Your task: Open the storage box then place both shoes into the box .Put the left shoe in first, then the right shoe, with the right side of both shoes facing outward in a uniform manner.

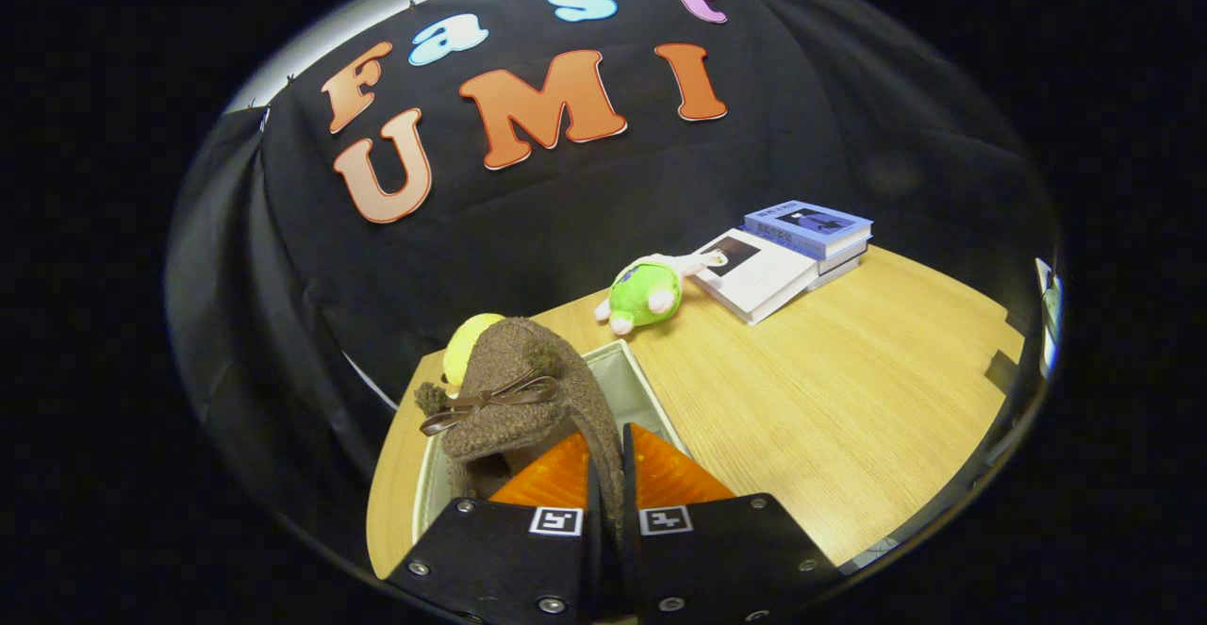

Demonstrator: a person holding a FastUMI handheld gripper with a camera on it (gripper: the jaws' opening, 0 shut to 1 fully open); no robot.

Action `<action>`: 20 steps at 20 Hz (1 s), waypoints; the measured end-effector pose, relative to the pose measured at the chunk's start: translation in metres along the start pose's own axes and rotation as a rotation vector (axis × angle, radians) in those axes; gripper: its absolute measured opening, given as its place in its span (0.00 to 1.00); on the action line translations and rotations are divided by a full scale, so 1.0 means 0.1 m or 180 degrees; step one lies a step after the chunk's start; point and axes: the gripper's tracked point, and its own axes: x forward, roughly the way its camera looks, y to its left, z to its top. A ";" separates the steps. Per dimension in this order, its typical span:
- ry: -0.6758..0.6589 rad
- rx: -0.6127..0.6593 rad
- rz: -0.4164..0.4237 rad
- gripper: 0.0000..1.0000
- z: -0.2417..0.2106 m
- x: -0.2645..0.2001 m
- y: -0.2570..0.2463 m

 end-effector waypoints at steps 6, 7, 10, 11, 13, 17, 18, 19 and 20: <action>0.0020 -0.0208 0.0080 0.74 0.00 -0.16 0.15; -0.0023 -0.0256 0.0101 0.89 0.04 -0.20 0.16; -0.0142 -0.0390 0.0178 0.99 0.16 -0.35 0.19; -0.0186 -0.0444 0.0207 0.99 0.21 -0.41 0.19; -0.0302 -0.0568 0.0261 0.98 0.34 -0.54 0.18; -0.0578 -0.0712 0.0361 0.98 0.64 -0.83 0.08; -0.0638 -0.0732 0.0386 0.98 0.71 -0.90 0.03; -0.0701 -0.0759 0.0401 0.99 0.78 -0.97 -0.03; -0.0760 -0.0787 0.0410 0.98 0.85 -1.02 -0.09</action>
